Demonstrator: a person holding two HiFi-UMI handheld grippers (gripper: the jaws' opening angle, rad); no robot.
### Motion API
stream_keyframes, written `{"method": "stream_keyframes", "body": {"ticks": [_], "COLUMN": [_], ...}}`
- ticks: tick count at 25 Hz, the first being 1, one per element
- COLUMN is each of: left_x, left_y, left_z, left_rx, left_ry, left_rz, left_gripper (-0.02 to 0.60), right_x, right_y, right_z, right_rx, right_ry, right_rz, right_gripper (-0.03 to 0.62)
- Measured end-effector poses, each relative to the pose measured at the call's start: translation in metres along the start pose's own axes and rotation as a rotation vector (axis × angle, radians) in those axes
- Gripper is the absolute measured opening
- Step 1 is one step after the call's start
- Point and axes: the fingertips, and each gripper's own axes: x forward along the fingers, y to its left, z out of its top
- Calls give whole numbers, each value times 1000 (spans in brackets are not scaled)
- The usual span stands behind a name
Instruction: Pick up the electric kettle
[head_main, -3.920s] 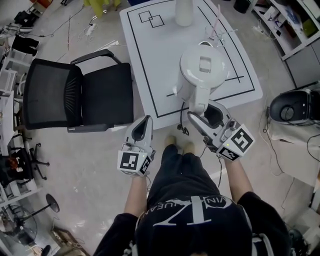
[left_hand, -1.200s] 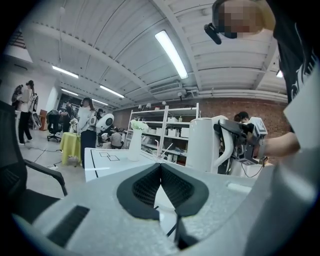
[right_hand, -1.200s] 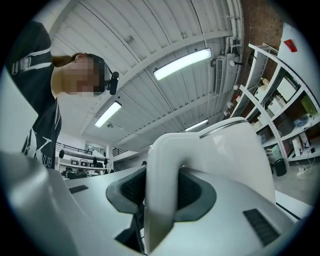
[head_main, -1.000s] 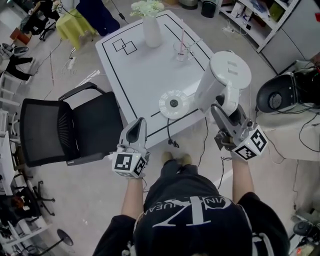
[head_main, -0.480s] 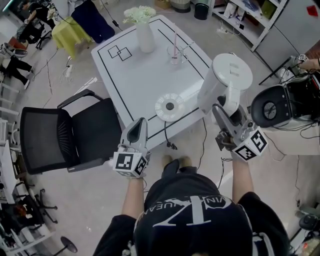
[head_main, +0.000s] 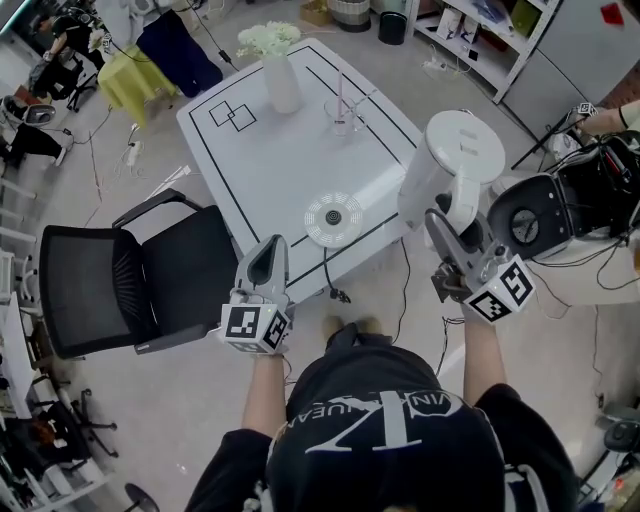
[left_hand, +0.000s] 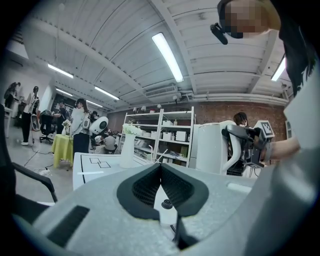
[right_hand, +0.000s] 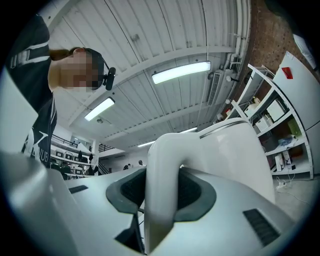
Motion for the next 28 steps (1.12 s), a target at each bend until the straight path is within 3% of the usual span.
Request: {"method": "stream_keyframes", "body": {"ticks": [28], "left_x": [5], "left_y": [15], "left_z": [13], "left_rx": [13], "left_ry": [-14], "left_rz": [37], "left_gripper": [11], "right_x": [-4], "right_y": [-18], "right_z": [-4], "right_rx": [18], "right_ry": [10], "right_rz": [-39], "right_gripper": [130]}}
